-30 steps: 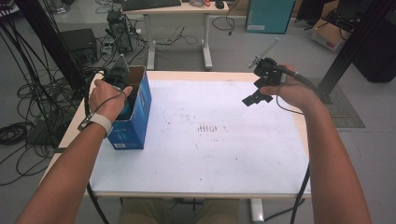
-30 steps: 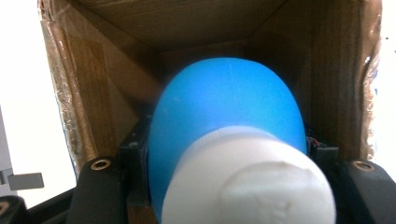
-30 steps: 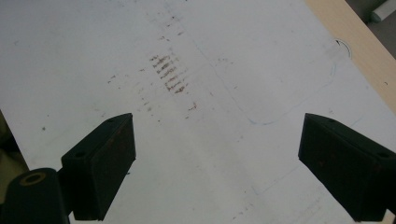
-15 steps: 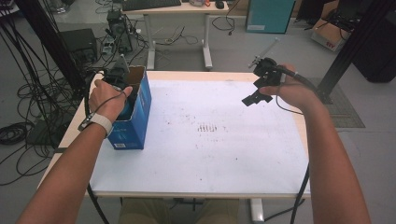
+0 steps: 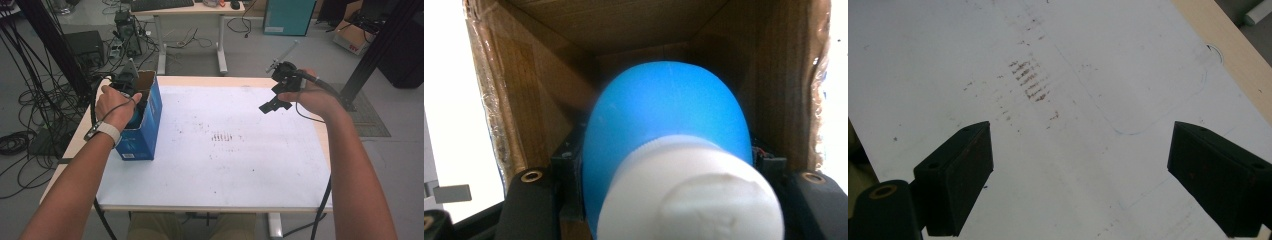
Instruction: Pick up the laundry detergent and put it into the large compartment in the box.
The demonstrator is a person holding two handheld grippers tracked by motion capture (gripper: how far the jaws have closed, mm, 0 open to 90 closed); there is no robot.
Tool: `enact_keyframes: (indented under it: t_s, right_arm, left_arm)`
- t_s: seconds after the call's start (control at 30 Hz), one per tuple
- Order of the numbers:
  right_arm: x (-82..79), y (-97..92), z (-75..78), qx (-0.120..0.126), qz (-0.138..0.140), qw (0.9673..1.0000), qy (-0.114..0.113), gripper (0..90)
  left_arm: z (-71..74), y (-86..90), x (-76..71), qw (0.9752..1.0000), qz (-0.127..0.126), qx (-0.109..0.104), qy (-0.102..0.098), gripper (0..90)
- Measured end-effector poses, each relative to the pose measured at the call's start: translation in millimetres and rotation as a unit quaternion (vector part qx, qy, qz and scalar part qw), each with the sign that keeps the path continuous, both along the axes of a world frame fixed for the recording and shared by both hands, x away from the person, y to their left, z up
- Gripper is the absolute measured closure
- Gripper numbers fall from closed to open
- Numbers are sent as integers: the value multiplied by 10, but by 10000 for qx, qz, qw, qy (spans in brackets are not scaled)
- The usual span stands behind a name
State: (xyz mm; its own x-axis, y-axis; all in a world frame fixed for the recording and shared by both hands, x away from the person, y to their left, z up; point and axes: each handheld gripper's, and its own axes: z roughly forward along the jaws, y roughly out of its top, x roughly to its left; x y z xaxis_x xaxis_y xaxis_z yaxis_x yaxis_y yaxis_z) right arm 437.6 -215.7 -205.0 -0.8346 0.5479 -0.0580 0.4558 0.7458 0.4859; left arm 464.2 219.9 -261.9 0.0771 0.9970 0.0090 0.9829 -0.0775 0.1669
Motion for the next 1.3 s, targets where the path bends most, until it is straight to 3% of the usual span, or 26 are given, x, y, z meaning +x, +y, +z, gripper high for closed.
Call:
enact_keyframes:
  t_s: [1.3]
  right_arm:
    - [2,11,12,0,14,10000,-4,112]
  left_arm:
    - [0,-1,-5,10000,2,4,-8,374]
